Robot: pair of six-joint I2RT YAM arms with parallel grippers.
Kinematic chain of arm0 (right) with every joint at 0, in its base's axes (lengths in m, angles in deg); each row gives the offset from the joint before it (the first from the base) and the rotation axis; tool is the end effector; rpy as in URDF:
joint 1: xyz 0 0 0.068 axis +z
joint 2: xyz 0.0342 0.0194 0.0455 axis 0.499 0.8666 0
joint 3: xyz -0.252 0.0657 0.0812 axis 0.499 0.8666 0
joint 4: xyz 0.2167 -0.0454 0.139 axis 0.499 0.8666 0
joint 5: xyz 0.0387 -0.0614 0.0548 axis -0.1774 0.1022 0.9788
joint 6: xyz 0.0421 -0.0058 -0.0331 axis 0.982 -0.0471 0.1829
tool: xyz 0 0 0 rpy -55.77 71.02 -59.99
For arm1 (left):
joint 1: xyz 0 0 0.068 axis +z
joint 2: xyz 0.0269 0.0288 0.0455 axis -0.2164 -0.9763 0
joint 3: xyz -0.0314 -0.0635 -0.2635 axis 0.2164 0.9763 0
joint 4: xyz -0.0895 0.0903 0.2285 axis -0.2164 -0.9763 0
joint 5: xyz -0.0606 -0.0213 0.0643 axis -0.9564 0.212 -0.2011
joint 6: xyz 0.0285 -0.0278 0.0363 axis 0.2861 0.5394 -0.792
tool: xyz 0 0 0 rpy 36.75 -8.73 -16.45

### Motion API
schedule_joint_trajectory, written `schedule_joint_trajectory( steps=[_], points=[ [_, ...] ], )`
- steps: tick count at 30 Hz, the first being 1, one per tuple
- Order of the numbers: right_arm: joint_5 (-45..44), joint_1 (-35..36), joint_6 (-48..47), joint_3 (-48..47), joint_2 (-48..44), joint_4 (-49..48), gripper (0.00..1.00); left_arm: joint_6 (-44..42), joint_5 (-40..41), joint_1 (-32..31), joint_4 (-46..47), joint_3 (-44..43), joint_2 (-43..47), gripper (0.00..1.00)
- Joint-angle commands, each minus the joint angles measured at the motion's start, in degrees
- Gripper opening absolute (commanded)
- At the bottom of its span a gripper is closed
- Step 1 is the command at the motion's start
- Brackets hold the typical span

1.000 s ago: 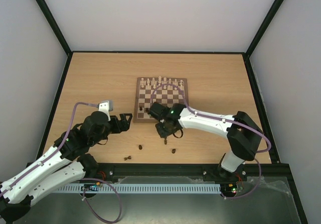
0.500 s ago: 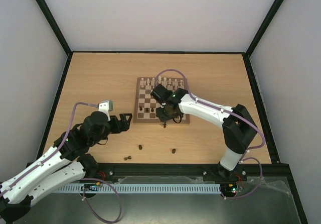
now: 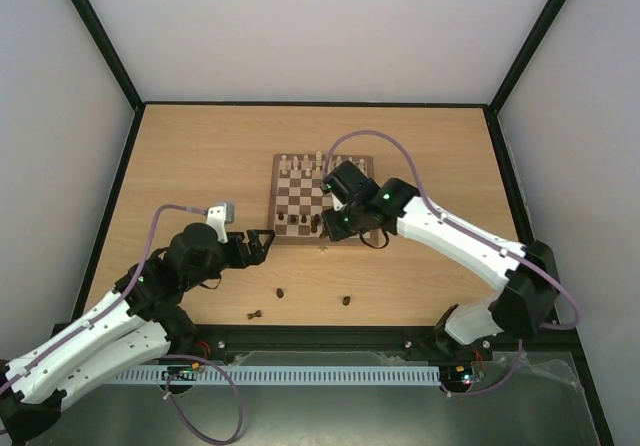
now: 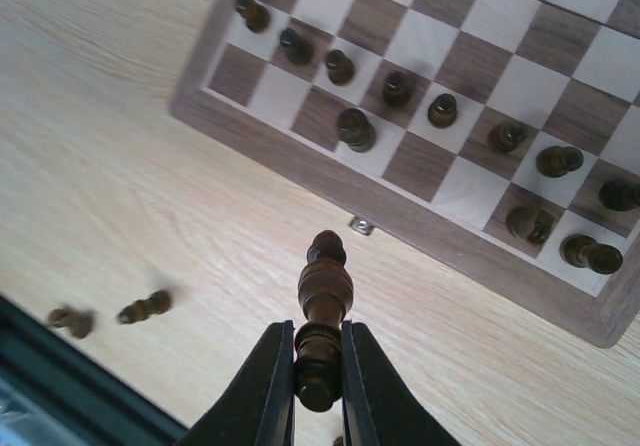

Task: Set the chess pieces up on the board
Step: Pick up the chess piece at the center of the board.

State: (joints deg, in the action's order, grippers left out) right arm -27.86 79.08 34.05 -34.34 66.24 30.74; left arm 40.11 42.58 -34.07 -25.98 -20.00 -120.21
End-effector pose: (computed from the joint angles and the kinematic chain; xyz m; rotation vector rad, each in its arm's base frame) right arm 0.2063 0.2373 0.2980 -0.5519 2.4705 0.5131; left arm 0.1020 -0.1019 0.2800 -0.0475 2.1156 -0.8886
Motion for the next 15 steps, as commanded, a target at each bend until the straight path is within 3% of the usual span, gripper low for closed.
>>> schedule_joint_trajectory(
  steps=[1,6,11,15],
  points=[
    [6.3,-1.0,0.8,1.9,-4.5,-0.3,0.09,0.1,-8.3,0.3,9.4,4.4,1.4,0.99],
    [14.3,-3.1,1.4,3.3,-9.0,-4.3,0.09,7.0,-20.8,1.8,27.7,12.7,4.6,0.99],
    [21.3,-5.1,1.8,3.8,-13.1,-6.7,0.09,19.8,-37.8,10.0,51.2,23.2,4.2,0.99],
    [25.9,-6.0,2.6,4.7,-16.4,-9.1,0.09,29.0,-43.0,13.2,67.2,28.7,2.7,0.99]
  ],
)
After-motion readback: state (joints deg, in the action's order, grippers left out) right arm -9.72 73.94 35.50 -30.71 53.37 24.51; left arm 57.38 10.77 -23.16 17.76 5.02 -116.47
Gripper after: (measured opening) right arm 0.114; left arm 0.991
